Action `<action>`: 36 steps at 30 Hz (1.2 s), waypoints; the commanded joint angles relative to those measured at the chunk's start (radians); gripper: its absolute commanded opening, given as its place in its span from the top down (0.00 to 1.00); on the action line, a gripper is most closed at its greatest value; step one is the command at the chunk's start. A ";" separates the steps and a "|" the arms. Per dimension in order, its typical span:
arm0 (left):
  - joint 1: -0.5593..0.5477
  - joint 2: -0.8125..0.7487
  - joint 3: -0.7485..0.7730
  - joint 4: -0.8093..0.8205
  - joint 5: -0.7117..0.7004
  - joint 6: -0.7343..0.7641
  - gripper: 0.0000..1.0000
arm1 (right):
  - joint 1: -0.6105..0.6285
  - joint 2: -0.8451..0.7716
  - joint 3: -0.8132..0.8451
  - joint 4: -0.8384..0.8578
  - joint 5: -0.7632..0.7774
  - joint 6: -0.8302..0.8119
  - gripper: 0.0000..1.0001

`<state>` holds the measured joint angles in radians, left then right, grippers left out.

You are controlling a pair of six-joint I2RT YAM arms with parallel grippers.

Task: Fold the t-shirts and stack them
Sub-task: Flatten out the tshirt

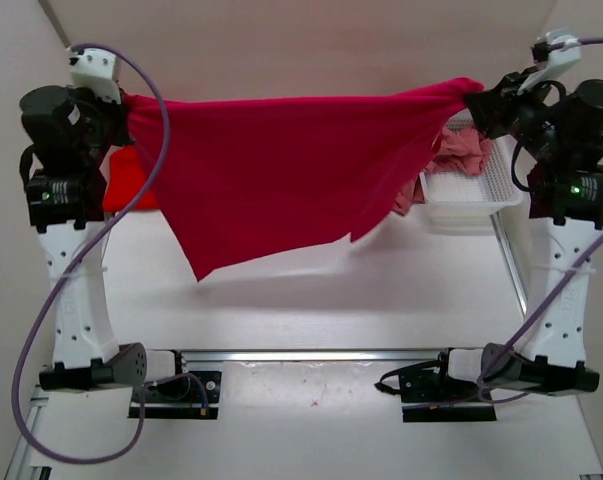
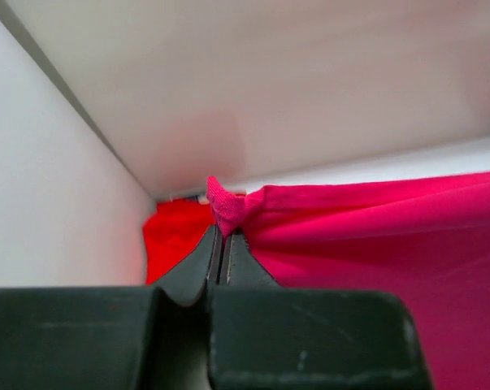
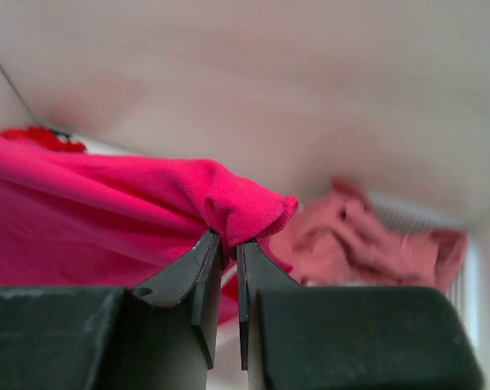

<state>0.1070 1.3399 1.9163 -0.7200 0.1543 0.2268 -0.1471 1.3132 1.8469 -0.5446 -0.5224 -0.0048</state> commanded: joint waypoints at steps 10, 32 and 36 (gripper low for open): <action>-0.059 0.094 -0.008 0.022 -0.045 0.009 1.00 | 0.058 -0.002 -0.095 0.101 0.024 0.062 1.00; 0.051 -0.069 0.000 0.096 0.037 -0.080 1.00 | 0.221 0.055 0.095 0.052 0.268 -0.114 1.00; 0.069 -0.149 -0.010 0.091 0.019 -0.070 1.00 | 0.106 0.011 0.127 0.054 0.127 -0.037 1.00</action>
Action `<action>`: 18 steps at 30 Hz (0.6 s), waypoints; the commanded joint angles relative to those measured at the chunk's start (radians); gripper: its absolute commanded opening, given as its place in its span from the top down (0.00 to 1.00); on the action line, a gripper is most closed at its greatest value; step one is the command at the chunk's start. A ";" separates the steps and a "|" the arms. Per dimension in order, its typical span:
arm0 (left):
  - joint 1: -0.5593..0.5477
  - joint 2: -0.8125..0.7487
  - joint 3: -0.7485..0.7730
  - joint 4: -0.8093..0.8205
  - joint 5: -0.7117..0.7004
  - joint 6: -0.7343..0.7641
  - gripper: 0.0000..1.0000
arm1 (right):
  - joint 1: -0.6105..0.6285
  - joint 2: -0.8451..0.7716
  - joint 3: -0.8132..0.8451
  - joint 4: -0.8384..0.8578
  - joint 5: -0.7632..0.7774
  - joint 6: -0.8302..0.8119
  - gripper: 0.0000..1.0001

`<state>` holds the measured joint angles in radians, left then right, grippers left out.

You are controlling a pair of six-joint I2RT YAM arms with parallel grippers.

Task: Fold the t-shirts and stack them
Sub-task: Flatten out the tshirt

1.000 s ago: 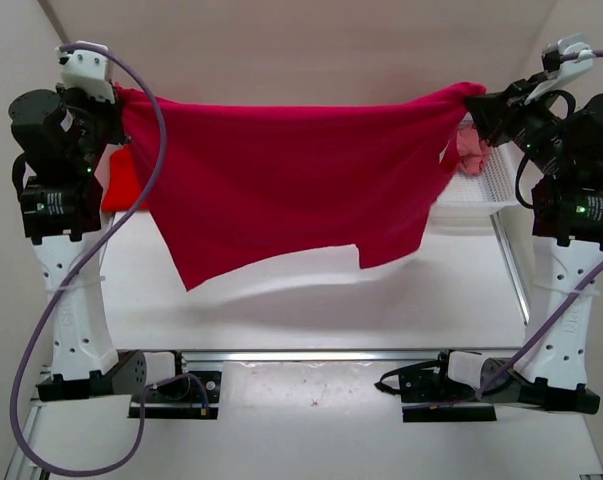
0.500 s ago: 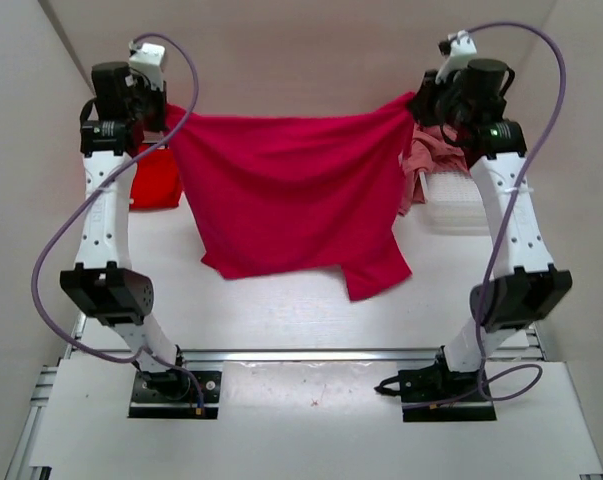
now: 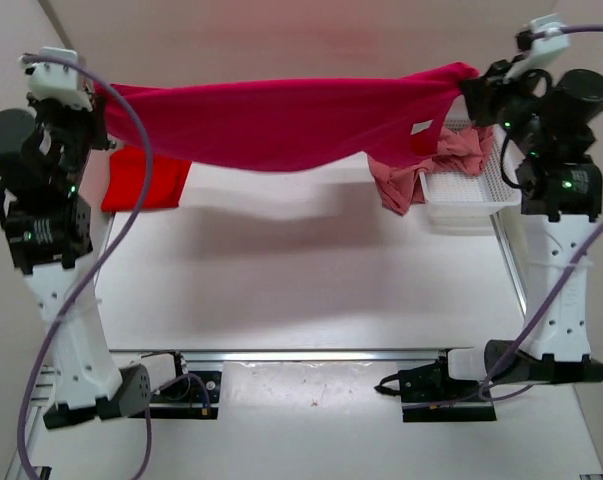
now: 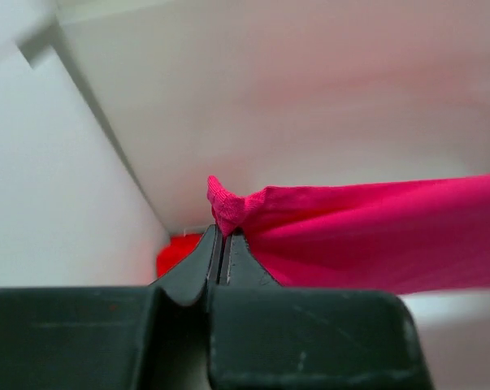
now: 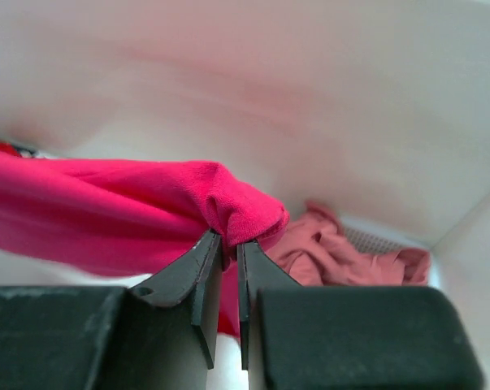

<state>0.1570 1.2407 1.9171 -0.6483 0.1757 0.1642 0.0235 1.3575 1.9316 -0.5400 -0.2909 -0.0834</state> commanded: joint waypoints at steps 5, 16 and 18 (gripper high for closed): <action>0.058 -0.064 0.022 -0.002 0.034 -0.041 1.00 | -0.178 -0.095 0.026 0.052 -0.258 0.115 1.00; -0.043 0.012 -0.101 0.012 0.002 0.004 1.00 | -0.110 -0.103 -0.230 0.086 -0.222 0.093 0.99; -0.065 0.040 -0.165 0.035 -0.014 0.026 1.00 | -0.035 -0.081 -0.279 0.101 -0.157 0.047 1.00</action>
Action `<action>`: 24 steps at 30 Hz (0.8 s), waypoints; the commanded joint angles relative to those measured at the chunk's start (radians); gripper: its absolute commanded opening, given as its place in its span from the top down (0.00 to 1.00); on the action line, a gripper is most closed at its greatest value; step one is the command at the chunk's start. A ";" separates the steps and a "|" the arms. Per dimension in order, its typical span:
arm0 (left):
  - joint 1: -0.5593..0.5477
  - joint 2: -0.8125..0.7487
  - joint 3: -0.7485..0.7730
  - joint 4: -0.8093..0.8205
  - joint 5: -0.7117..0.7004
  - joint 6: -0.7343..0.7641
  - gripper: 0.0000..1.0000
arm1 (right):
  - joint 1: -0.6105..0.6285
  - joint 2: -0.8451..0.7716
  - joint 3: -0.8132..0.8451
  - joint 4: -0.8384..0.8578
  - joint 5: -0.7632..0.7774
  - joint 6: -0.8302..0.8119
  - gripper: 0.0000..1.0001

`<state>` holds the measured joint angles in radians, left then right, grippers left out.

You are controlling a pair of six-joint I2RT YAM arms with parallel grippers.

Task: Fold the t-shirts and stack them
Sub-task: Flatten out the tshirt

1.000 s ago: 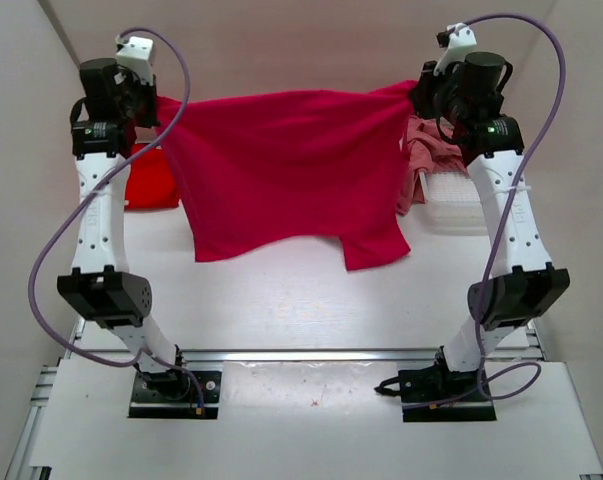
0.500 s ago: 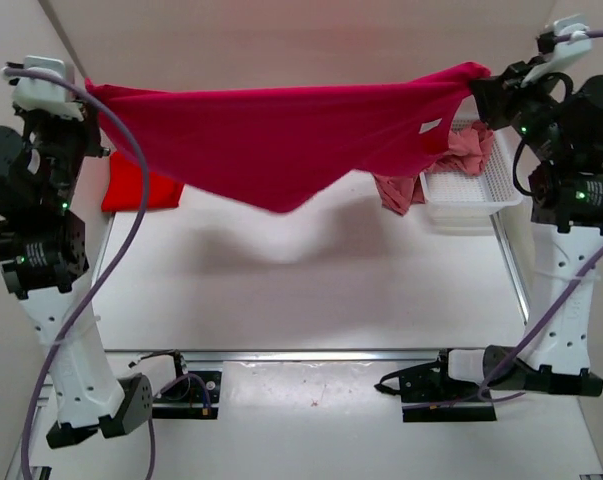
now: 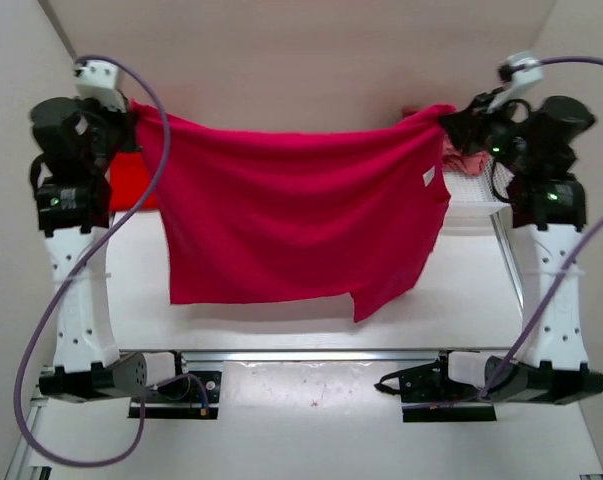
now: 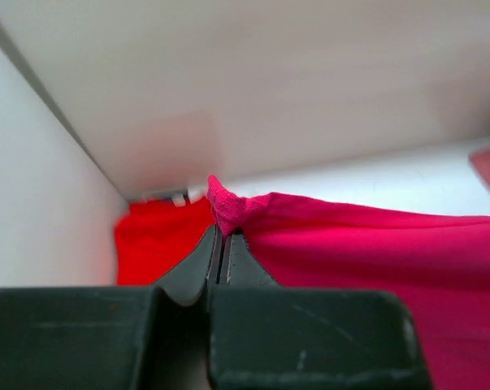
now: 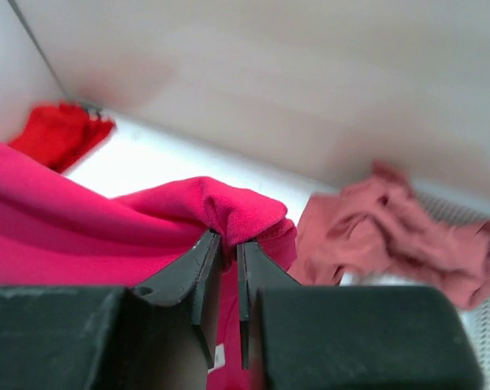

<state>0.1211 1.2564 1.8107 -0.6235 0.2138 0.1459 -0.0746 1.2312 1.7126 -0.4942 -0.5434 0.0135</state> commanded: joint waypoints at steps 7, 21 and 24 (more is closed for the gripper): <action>-0.087 0.211 -0.261 0.097 -0.096 0.081 1.00 | 0.185 0.266 -0.173 0.169 0.348 -0.086 1.00; -0.085 0.451 -0.118 -0.131 -0.220 0.072 0.01 | 0.266 0.440 -0.067 -0.006 0.602 -0.165 0.01; -0.005 0.261 -0.415 -0.143 -0.134 0.070 0.05 | 0.312 0.291 -0.331 -0.172 0.560 -0.189 0.01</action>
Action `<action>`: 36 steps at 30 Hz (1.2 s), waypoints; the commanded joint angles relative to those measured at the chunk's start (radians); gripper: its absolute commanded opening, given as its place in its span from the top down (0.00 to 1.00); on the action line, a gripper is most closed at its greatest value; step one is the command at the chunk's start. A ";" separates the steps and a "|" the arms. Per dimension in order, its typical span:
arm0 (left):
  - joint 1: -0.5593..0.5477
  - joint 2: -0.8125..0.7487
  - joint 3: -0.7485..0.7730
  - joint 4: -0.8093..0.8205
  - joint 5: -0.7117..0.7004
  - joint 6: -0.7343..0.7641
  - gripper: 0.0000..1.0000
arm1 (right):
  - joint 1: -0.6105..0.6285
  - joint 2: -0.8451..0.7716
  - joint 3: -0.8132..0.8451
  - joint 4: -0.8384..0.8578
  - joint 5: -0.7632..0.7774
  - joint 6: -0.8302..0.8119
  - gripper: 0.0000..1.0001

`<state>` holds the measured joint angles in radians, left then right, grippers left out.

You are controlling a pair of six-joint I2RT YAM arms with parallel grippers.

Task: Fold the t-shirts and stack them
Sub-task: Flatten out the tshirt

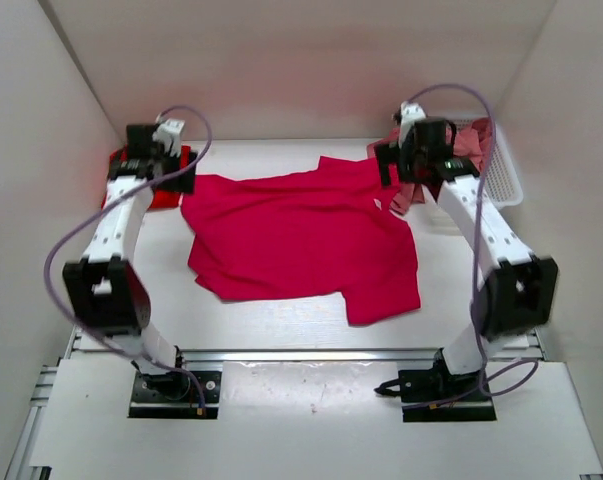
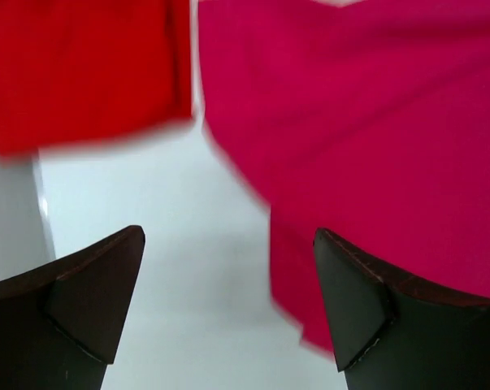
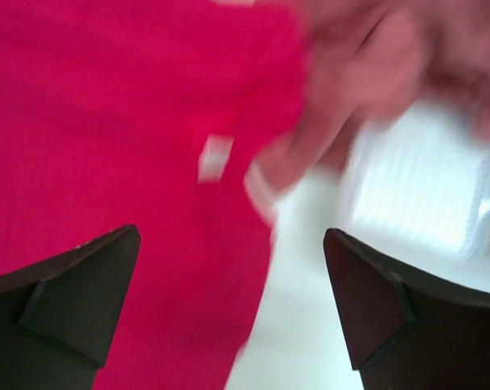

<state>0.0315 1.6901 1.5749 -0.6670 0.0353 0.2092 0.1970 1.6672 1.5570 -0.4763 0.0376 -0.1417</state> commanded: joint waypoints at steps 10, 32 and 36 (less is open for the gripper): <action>-0.041 -0.466 -0.729 -0.161 0.049 0.140 0.24 | -0.001 -0.299 -0.626 -0.386 -0.180 -0.006 0.08; -0.060 -0.178 -0.701 0.044 0.046 0.032 0.33 | -0.008 -0.192 -0.746 -0.323 -0.189 0.019 0.09; -0.087 -0.142 -0.699 0.046 0.029 0.026 0.37 | -0.016 -0.172 -0.755 -0.317 -0.196 0.016 0.08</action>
<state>-0.0448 1.5368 0.8444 -0.6415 0.0818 0.2317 0.1825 1.4879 0.8112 -0.8124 -0.1448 -0.1310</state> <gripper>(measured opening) 0.644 0.913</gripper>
